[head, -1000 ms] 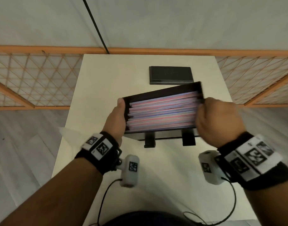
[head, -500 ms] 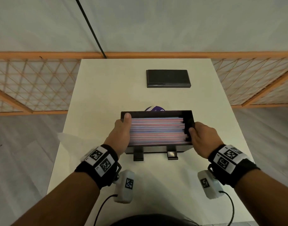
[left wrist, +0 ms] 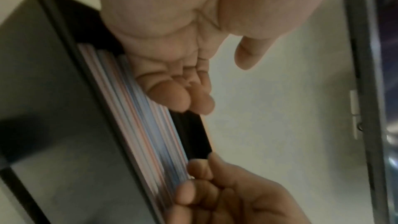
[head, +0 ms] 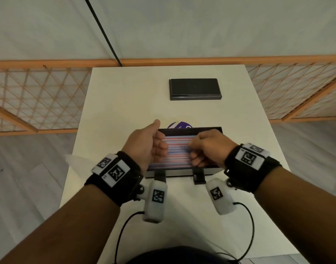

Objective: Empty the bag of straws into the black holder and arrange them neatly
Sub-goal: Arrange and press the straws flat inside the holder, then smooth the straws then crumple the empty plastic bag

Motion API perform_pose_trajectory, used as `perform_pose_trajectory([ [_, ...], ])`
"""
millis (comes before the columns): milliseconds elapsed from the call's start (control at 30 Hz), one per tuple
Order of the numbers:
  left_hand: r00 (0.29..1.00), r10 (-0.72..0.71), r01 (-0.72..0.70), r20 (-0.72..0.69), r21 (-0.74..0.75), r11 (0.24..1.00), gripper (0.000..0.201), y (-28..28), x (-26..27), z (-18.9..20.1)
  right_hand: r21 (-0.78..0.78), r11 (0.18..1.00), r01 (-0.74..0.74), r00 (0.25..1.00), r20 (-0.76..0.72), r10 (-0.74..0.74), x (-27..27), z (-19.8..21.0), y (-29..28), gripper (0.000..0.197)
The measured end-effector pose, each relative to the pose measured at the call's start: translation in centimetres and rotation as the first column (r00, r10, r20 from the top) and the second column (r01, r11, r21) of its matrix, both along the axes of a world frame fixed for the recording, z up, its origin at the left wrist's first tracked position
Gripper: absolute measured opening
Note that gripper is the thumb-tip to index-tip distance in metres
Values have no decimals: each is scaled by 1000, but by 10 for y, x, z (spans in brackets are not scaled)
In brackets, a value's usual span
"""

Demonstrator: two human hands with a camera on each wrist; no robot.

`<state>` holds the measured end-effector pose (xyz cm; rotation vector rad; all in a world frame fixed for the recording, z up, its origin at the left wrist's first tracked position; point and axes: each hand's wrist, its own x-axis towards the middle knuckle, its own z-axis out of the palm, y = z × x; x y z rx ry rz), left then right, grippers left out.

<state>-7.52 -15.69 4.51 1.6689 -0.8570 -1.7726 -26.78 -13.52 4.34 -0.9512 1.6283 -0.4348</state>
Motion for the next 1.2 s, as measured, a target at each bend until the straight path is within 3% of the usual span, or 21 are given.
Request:
perform_pose_trajectory([
  [67,1000,11,-11,19,-3,1000,44,-1,-4,-3,106,992,64,995,67,-71,8,-6,-6,12],
  [200,998,49,-46,50,-50,998,42,-2,0,-10,70,979,193,966,158,-202,12,-8,-14,7],
  [367,1000,17,-17,1,-6,1000,44,-2,-2,-11,86,960,266,944,180,-278,10,-14,-15,20],
  [533,994,-103,100,23,100,990,48,-1,-10,-14,160,955,251,929,238,-284,7,-15,-12,15],
  [700,970,-210,186,123,183,965,54,-4,-17,-22,188,954,235,945,184,-269,6,-17,-13,23],
  [1033,950,-266,224,161,241,944,57,-10,-19,-26,199,943,268,922,229,-311,10,-19,-18,18],
  [1200,949,-266,221,170,248,943,59,-11,-19,-26,221,920,323,861,334,-382,12,-18,-20,18],
])
